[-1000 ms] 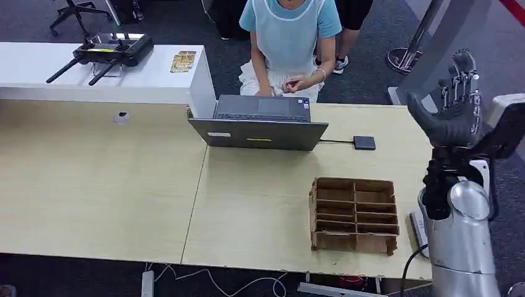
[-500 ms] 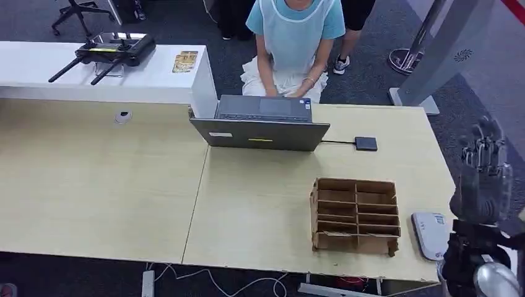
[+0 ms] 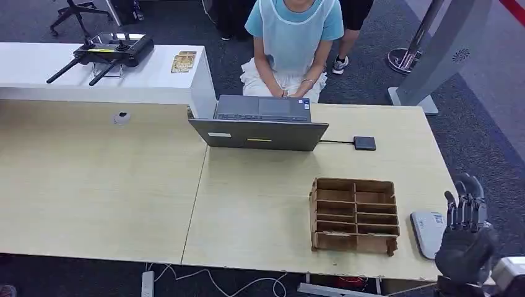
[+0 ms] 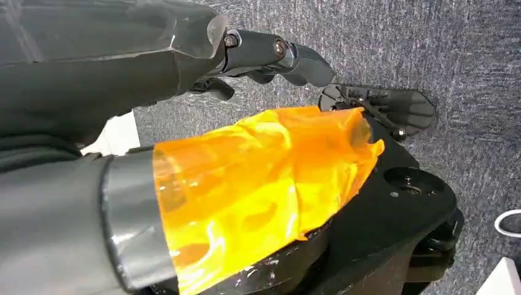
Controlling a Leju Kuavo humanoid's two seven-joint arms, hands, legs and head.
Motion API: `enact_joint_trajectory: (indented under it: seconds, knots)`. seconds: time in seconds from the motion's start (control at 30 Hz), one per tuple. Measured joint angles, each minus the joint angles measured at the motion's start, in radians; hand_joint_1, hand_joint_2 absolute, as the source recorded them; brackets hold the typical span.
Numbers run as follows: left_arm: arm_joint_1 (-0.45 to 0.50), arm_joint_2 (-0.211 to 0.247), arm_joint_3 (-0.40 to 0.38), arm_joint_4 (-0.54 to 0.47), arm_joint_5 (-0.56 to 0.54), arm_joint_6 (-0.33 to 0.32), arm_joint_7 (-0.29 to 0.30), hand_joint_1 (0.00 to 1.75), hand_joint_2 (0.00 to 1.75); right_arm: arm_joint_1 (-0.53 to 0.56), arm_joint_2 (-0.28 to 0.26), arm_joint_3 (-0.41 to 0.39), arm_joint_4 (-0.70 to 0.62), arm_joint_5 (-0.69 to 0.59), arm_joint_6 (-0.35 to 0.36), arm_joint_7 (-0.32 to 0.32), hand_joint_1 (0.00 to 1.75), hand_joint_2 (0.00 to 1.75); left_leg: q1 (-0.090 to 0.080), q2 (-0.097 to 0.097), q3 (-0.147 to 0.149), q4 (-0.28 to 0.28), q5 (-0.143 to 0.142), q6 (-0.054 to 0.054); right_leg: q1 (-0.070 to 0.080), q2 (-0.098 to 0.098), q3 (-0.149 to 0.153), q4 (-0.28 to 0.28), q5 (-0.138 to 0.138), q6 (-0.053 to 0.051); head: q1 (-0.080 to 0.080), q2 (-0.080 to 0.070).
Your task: Pass the card to the sensor for recognition and then transmit it.
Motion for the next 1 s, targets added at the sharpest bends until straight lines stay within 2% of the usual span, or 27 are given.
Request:
enact_joint_trajectory:
  seconds: [0.23,1.0]
  knots:
    - [0.0,0.001,0.002,0.0,-0.006,0.0,0.002,0.0,0.0,0.023,0.017,0.016,-0.012,0.045,-0.055,0.0,0.0,0.0,0.0,0.001,0.0,0.0,0.0,0.0,0.0,0.001,0.0,0.0,0.0,0.0,0.0,0.0]
    - [-0.002,0.001,0.002,0.0,-0.011,-0.002,0.002,0.0,0.0,0.029,0.021,0.044,-0.014,0.056,-0.073,0.011,0.0,0.0,0.0,0.001,0.0,0.0,0.0,0.0,0.0,0.001,0.0,0.0,0.0,0.0,0.0,0.0]
